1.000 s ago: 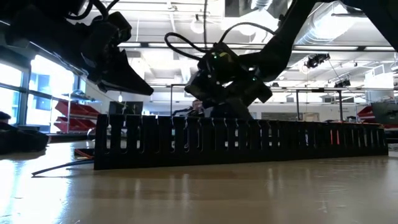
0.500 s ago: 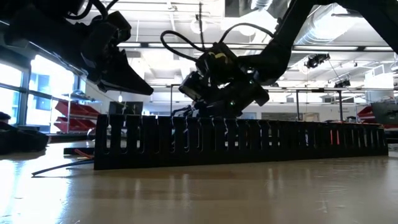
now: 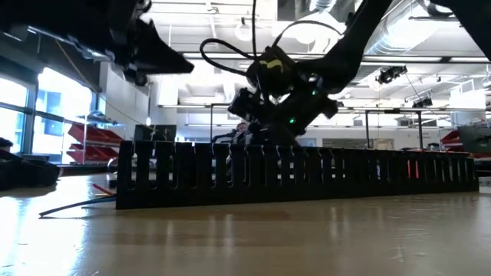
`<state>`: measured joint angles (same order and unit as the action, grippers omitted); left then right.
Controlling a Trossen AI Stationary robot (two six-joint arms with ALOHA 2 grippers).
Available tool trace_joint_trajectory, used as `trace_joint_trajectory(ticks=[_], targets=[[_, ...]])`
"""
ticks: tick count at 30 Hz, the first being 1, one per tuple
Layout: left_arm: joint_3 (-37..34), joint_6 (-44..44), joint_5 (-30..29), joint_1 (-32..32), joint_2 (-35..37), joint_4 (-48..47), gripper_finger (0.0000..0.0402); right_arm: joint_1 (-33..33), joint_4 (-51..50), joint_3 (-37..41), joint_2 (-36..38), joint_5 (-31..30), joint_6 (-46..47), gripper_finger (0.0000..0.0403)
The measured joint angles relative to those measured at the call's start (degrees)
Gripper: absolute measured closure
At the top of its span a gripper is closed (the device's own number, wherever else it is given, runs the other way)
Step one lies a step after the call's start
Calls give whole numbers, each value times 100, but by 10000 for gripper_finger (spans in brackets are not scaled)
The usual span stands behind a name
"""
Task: Ziptie cables
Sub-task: Close the black cable duct
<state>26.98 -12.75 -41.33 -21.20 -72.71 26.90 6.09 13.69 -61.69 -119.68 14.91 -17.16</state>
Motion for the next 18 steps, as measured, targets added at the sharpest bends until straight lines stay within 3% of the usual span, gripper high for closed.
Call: trace_joint_trajectory(ticks=[13,18], targets=[[0,792,-205,-81,782,49,402,13,-1591,4,1501,-587,-432,197],[0,1498,-445,-413,1021,478,402,-12,-2027,-6,2177,-588,-381,197]])
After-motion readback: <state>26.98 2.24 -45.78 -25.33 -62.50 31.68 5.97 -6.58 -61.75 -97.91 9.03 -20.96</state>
